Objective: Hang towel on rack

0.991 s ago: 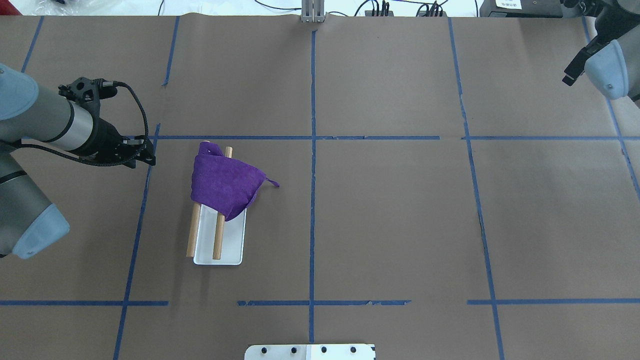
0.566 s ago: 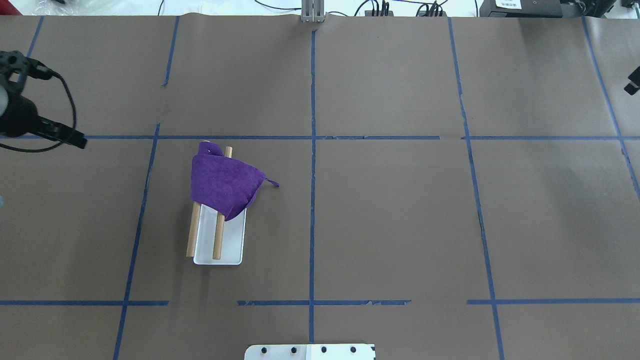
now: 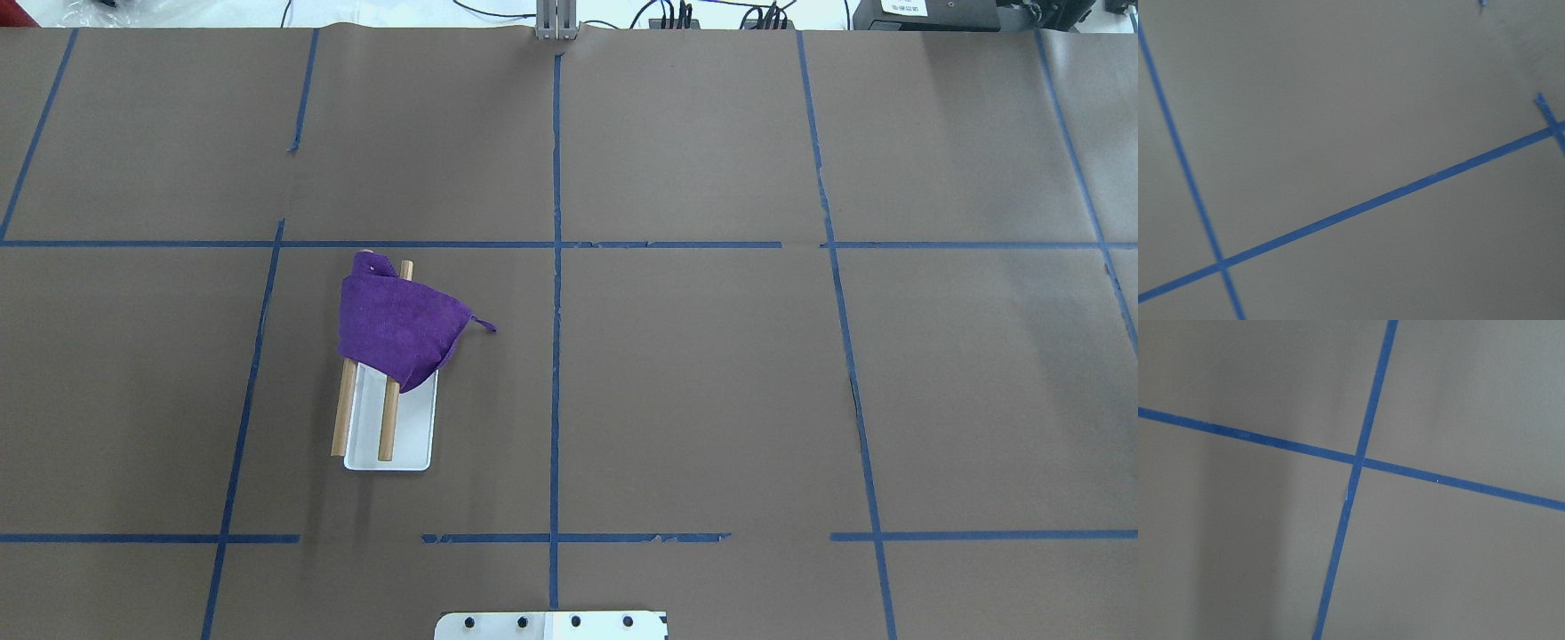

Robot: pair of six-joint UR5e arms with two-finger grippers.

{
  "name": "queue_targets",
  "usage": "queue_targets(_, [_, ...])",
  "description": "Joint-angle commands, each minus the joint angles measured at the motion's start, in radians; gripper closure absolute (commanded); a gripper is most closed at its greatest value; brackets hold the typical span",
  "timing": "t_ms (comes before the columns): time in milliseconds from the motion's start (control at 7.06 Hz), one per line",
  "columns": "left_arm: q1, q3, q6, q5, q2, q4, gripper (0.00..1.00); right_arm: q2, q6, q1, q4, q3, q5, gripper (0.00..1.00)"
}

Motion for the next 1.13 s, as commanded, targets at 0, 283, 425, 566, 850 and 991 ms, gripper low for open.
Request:
queue_targets(0, [-0.060, 0.043, 0.190, 0.000, 0.050, 0.061, 0.00, -0.061, 0.073, 0.009, 0.016, 0.056, 0.010, 0.00])
queue_targets(283, [-0.197, 0.117, 0.234, -0.103, 0.050, 0.137, 0.00, -0.063, 0.077, 0.009, 0.016, 0.058, 0.010, 0.00])
queue_targets(425, [-0.235, 0.108, 0.236, -0.183, 0.070, 0.164, 0.00, -0.063, 0.077, 0.009, 0.016, 0.058, 0.010, 0.00])
queue_targets(566, [-0.237, 0.100, 0.234, -0.190, 0.085, 0.161, 0.00, -0.063, 0.077, 0.009, 0.016, 0.058, 0.010, 0.00])
queue_targets(850, [-0.235, 0.102, 0.233, -0.192, 0.073, 0.155, 0.00, -0.061, 0.077, 0.009, 0.018, 0.058, 0.010, 0.00])
queue_targets(991, [-0.238, 0.106, 0.225, -0.186, 0.052, 0.161, 0.00, -0.061, 0.077, 0.009, 0.022, 0.056, 0.009, 0.00])
